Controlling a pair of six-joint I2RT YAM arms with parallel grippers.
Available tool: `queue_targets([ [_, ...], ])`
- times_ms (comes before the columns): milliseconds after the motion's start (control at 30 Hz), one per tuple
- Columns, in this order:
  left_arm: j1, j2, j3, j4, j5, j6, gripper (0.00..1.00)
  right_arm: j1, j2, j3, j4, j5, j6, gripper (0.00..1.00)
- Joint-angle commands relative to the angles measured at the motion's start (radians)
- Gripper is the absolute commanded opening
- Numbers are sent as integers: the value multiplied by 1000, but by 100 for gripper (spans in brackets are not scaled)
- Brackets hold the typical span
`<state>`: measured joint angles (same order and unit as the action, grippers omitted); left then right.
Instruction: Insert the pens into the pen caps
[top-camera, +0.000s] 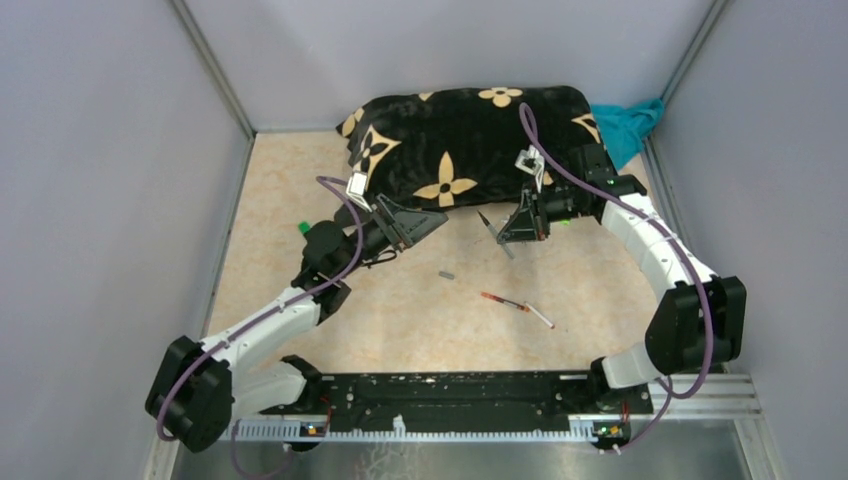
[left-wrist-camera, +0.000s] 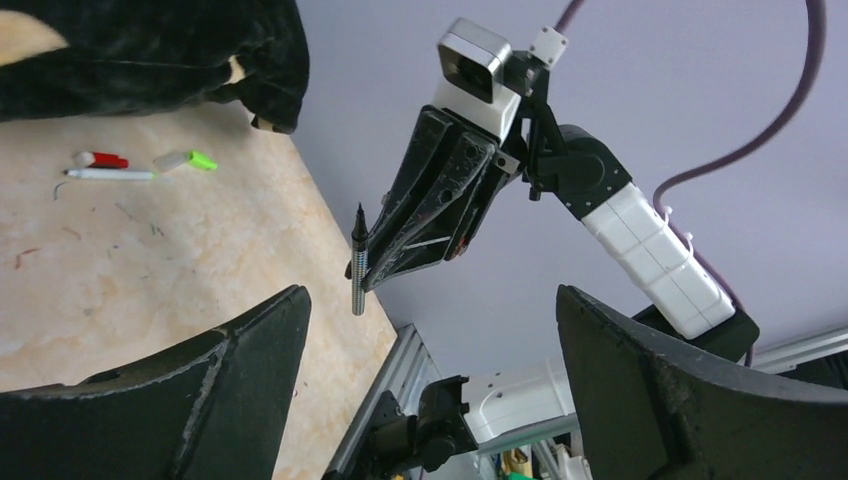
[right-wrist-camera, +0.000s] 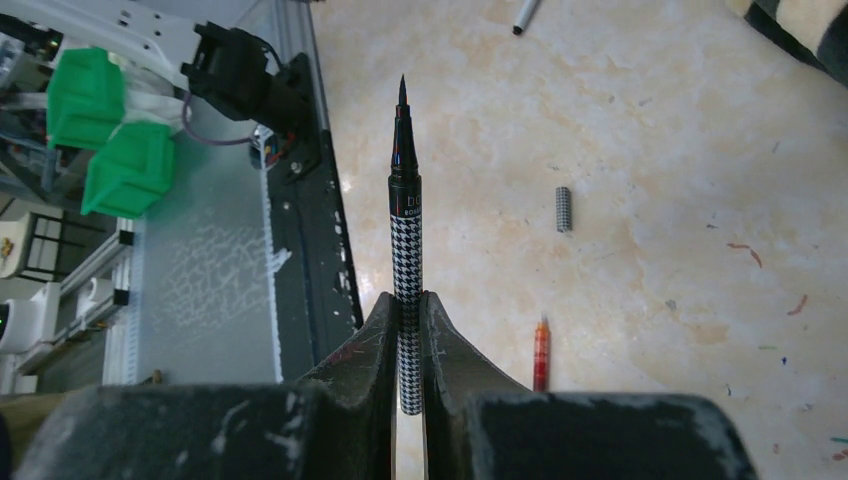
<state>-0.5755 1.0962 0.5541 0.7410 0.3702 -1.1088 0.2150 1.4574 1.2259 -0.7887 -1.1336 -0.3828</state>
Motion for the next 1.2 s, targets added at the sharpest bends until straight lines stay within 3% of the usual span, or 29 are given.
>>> queue_targets([
  [0,-85,45,57,70,-100,69,92,-9,-9,28,70,-149,84,0],
  [167,-159,147,119,104,-143,88,80,-8,-3,9,126,-174,144,0],
  [567,-244,315,277,-54,-199,155,52,-8,-17,-17,177,-194,190,0],
  [733,-260,338,297,-88,-204,164,47,-8,-20,-20,183,-198,195,0],
  [967,-267,344,302,-96,-220,153,0,-7,-32,-29,187,-199,197,0],
  [1100,-270,321,256,-26,-261,95,0,-6,-52,-42,190,-189,217,40],
  [1167,-271,308,231,22,-287,70,0,-6,-60,-50,191,-182,242,47],
])
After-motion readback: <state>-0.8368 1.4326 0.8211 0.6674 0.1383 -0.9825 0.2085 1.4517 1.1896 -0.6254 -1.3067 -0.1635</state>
